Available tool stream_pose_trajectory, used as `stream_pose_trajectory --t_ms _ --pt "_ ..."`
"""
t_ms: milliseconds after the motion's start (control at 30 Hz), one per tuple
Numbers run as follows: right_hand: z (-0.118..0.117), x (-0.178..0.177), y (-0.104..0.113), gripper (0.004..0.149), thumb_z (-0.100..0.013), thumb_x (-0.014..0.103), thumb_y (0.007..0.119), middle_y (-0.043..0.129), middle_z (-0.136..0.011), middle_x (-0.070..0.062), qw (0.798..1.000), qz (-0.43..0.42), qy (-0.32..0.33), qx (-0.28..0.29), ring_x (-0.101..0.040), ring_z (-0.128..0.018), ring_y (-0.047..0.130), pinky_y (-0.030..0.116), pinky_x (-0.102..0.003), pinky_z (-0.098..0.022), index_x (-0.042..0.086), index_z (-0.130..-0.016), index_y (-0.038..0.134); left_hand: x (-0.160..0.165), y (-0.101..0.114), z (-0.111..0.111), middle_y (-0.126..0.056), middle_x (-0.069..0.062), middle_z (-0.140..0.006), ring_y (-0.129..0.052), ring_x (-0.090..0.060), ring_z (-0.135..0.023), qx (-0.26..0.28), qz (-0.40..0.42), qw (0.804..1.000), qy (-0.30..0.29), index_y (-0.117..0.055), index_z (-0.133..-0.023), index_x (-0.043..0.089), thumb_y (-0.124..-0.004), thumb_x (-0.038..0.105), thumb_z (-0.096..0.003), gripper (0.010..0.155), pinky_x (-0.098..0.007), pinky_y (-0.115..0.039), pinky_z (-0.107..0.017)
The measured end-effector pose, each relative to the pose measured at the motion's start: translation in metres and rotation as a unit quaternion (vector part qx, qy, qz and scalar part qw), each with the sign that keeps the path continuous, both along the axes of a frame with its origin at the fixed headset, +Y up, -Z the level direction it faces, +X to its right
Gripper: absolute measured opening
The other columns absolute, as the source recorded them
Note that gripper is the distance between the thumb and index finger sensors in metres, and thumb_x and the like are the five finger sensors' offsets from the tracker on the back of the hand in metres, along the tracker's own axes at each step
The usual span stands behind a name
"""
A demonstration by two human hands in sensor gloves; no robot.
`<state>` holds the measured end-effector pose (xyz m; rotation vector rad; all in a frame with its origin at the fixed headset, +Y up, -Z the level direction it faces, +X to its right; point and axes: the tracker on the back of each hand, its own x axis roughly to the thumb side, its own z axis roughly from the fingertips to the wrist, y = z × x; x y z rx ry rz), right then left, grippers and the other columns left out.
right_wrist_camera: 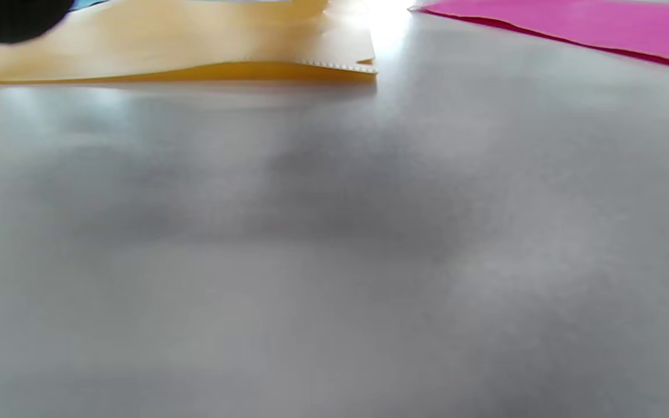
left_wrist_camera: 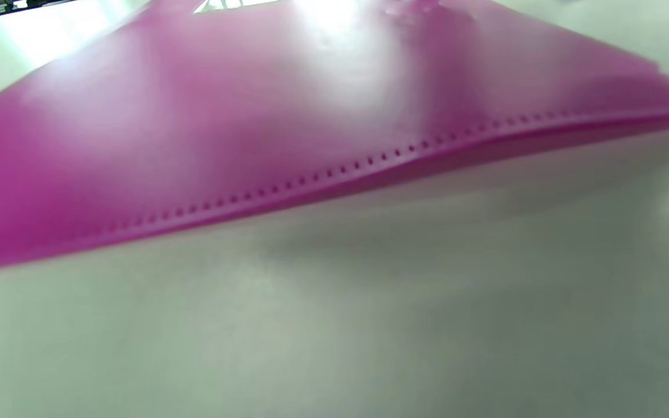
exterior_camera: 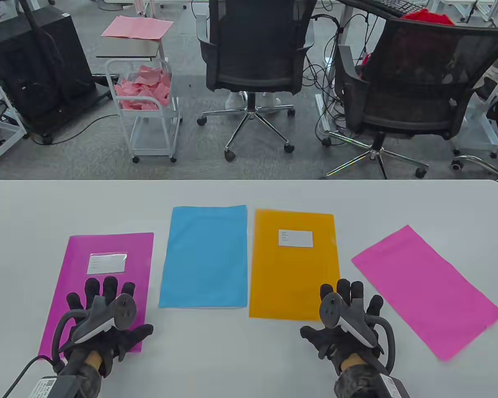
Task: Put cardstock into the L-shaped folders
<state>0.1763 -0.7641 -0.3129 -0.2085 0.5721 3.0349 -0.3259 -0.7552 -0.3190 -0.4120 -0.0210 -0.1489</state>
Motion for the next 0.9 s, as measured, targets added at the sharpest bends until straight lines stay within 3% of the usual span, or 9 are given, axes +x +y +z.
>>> stream_pose_trajectory --t_ms 233,433,633,767,900 --pt "0.000 0.001 -0.006 0.101 -0.030 0.084 0.061 -0.013 -0.105 -0.002 1.000 0.000 -0.006 -0.009 -0.029 -0.093 -0.016 -0.004 -0.068 -0.063 0.039 -0.091 -0.006 -0.002 -0.005 -0.002 0.013 -0.016 -0.109 0.008 -0.057 -0.098 -0.010 0.017 1.000 0.001 0.010 -0.101 0.031 -0.043 0.093 -0.0328 0.105 -0.081 -0.005 -0.054" --pt "-0.002 0.002 -0.001 0.099 -0.032 0.081 0.063 -0.001 -0.108 -0.009 0.997 -0.040 -0.051 0.030 -0.036 -0.097 0.000 0.011 -0.070 -0.066 0.036 -0.093 0.000 0.001 -0.002 -0.003 0.013 -0.016 -0.109 0.007 -0.057 -0.098 -0.002 0.012 1.000 -0.004 0.009 -0.101 0.031 -0.044 0.092 -0.0332 0.105 -0.080 -0.005 -0.054" --pt "-0.008 0.002 0.003 0.100 -0.034 0.082 0.061 0.005 -0.107 -0.017 0.987 -0.036 -0.146 -0.053 -0.046 -0.097 0.016 0.041 -0.072 -0.066 0.031 -0.093 -0.002 0.007 -0.009 -0.002 0.012 -0.016 -0.109 0.006 -0.057 -0.099 -0.009 0.018 1.000 -0.014 0.009 -0.101 0.031 -0.044 0.092 -0.0331 0.105 -0.080 -0.006 -0.055" --pt "-0.022 -0.006 -0.001 0.110 -0.032 0.086 0.059 0.021 -0.103 -0.030 0.971 0.000 -0.232 -0.065 -0.053 -0.092 0.037 0.062 -0.068 -0.059 0.014 -0.093 0.002 0.006 -0.007 -0.002 0.012 -0.016 -0.109 0.006 -0.057 -0.099 -0.008 0.014 1.000 -0.013 0.009 -0.101 0.031 -0.044 0.092 -0.0333 0.105 -0.080 -0.006 -0.055" --pt "-0.036 -0.021 -0.004 0.118 -0.029 0.088 0.063 0.032 -0.100 -0.035 0.959 -0.028 -0.260 -0.109 -0.054 -0.089 0.045 0.066 -0.066 -0.057 0.002 -0.091 0.011 0.007 -0.004 -0.002 0.011 -0.016 -0.109 0.005 -0.057 -0.099 0.001 0.041 0.999 -0.009 0.008 -0.101 0.031 -0.044 0.091 -0.0335 0.104 -0.080 -0.006 -0.055"
